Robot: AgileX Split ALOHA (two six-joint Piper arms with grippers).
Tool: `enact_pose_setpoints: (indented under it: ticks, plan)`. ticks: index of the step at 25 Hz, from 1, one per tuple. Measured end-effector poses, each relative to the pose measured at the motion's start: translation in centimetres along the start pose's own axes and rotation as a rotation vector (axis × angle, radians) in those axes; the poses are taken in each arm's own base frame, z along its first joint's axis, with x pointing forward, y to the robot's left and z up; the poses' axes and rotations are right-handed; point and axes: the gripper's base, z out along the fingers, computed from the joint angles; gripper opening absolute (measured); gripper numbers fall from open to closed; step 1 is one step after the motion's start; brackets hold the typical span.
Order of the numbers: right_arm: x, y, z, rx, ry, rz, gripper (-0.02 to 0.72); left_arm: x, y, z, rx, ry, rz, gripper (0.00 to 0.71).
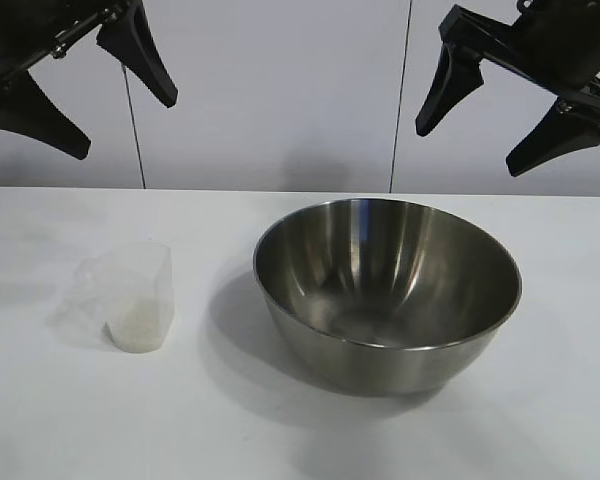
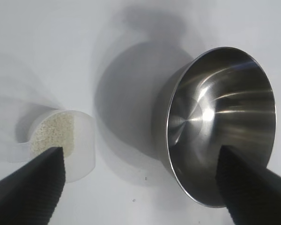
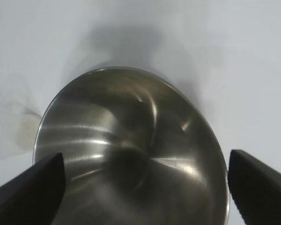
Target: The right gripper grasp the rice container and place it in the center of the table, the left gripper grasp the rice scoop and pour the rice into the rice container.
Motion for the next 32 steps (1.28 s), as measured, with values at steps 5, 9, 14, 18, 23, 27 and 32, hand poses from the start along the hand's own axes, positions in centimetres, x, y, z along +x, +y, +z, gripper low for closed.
enact_pose_setpoints:
  ticks: [5,9,14,18,23,27,32]
  plan:
    - [0.0,0.0,0.0,0.000,0.000,0.000,0.652,0.0,0.0,0.0,0.000,0.000,0.000,0.633]
    - [0.3,0.1,0.0,-0.008,0.030,0.003,0.652,0.0,0.0,0.0,0.000,0.000,0.000,0.633]
    - [0.9,-0.5,-0.1,0.056,0.096,-0.066,0.652,0.0,0.0,0.0,0.000,0.000,0.000,0.633]
    - [1.3,-1.7,-0.1,0.175,0.143,-0.131,0.652,0.0,0.0,0.0,0.000,0.000,0.000,0.633]
    - [2.1,-2.8,1.4,0.214,0.173,-0.133,0.652,0.0,0.0,0.0,0.000,0.000,0.000,0.633]
    - [3.3,-3.9,4.2,0.220,0.198,-0.107,0.652,0.0,0.0,0.0,0.000,0.000,0.000,0.633]
    - [3.8,-4.8,7.1,0.206,0.222,-0.069,0.652,0.0,0.0,0.0,0.000,0.000,0.000,0.633]
